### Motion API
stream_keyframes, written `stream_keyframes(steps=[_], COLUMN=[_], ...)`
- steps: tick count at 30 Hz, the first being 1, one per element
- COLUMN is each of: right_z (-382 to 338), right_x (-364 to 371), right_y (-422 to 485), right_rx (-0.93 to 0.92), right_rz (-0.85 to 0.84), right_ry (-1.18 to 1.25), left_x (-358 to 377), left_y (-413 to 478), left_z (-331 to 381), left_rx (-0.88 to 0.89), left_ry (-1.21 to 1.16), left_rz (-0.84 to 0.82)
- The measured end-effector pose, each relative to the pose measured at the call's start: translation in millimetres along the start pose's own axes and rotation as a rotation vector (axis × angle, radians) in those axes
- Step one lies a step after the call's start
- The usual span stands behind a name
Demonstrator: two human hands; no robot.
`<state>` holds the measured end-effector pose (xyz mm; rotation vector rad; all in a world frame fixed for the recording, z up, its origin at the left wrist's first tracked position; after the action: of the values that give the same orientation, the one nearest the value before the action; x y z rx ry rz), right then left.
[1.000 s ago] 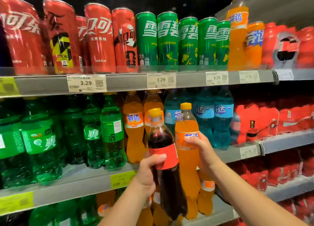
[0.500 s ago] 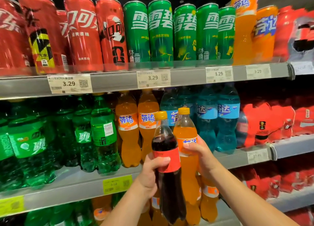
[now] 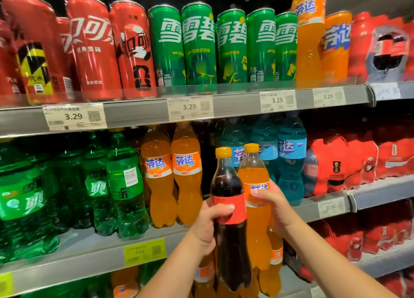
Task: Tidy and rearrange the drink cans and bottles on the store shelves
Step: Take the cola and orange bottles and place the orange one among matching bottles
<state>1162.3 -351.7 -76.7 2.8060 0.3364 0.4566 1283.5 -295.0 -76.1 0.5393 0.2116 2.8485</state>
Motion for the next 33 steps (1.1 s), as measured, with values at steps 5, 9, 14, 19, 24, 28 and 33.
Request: stream_keyframes(steps=[5, 9, 14, 19, 24, 28, 33], right_z=[-2, -2, -15, -39, -31, -20, -5], right_x=[-15, -16, -17, -11, 40, 76, 94], right_y=[0, -2, -12, -28, -35, -33, -27], right_rx=[-0.005, -0.005, -0.049, -0.126, -0.056, -0.045, -0.017], right_rz=[0.041, 0.038, 0.061, 0.066, -0.062, -0.109, -0.143], right_ry=[-0.015, -0.034, -0.014, 0.016, 0.049, 0.069, 0.07], left_x=[10, 12, 3, -20, -44, -52, -71], left_y=[4, 4, -11, -37, -48, -55, -53], left_z=[-4, -3, 8, 32, 61, 65, 59], left_rx=[-0.023, -0.003, 0.094, 0.219, 0.355, 0.365, 0.289], left_ry=[0.041, 0.072, 0.04, 0.024, 0.004, -0.041, -0.036], left_rz=[-0.037, -0.055, -0.022, 0.065, 0.148, 0.161, 0.179])
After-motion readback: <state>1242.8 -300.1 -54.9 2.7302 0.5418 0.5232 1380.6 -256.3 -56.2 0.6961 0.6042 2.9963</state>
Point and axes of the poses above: each hand's wrist, its own y-axis towards the middle knuckle, its own x-axis out of the palm, z = x × y, the point moved 9 cm from there along y, towards the middle knuckle, and after that the axes turned 2 degrees about z, right-handed, at the moved point
